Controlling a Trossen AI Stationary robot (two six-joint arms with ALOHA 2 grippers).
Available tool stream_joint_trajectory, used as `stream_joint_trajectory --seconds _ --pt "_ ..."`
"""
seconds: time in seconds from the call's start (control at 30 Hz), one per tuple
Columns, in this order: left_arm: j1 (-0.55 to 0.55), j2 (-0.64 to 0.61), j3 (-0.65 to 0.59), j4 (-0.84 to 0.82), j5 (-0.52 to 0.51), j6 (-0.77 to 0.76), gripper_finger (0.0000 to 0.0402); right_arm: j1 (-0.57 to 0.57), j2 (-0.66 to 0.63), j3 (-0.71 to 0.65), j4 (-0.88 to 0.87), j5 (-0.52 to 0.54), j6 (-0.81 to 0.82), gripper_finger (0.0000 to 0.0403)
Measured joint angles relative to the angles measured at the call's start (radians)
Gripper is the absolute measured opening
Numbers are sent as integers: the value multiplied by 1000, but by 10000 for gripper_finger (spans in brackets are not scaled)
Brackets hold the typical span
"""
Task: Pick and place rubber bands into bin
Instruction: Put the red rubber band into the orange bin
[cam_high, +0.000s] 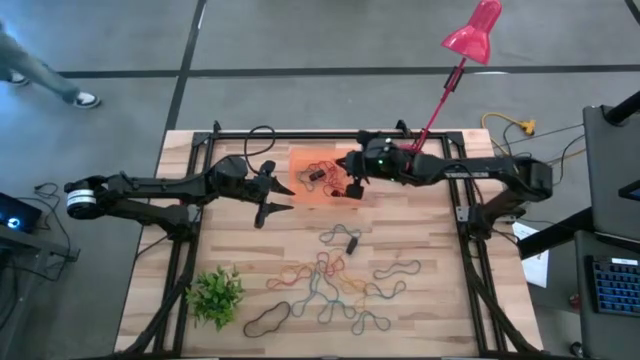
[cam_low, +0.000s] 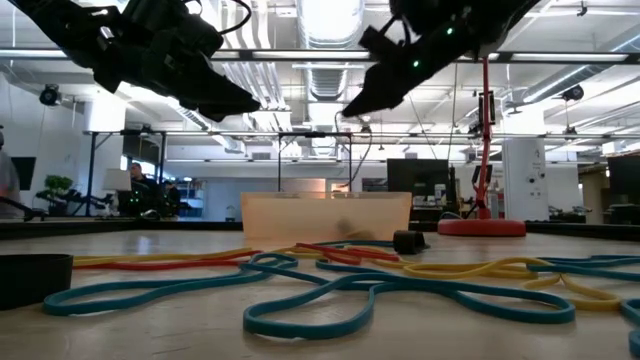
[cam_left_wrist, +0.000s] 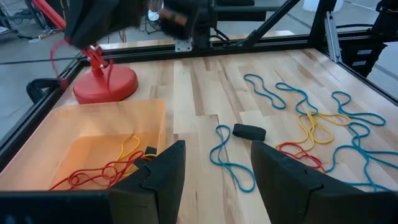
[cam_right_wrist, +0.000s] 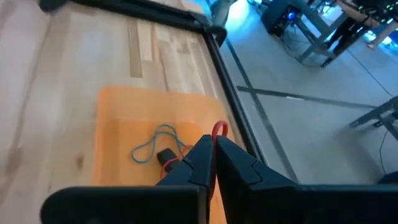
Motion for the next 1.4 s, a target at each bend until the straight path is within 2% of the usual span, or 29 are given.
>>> stream_joint_trajectory --seconds 0.37,0.47,0.7,0.8,0.9,1.07,1.2,1.4 --pt "0 0 0 0 0 0 167 -44 166 31 58 -25 65 13" --pt "0 0 0 1 0 0 167 -54 188 42 59 -74 81 33" --pt "0 0 0 0 0 0 167 -56 187 57 53 -83 97 104" --pt "0 0 0 -3 0 -1 167 -51 149 57 15 -153 90 126" --pt "-8 13 0 -7 1 -1 167 -39 102 57 -89 -272 93 140" --pt "-11 62 1 18 2 0 167 10 36 47 -309 -439 105 141" --pt "-11 120 5 84 1 0 167 83 33 14 -393 -453 119 132" --pt "-11 210 32 129 1 -3 167 191 57 -35 -411 -447 143 119"
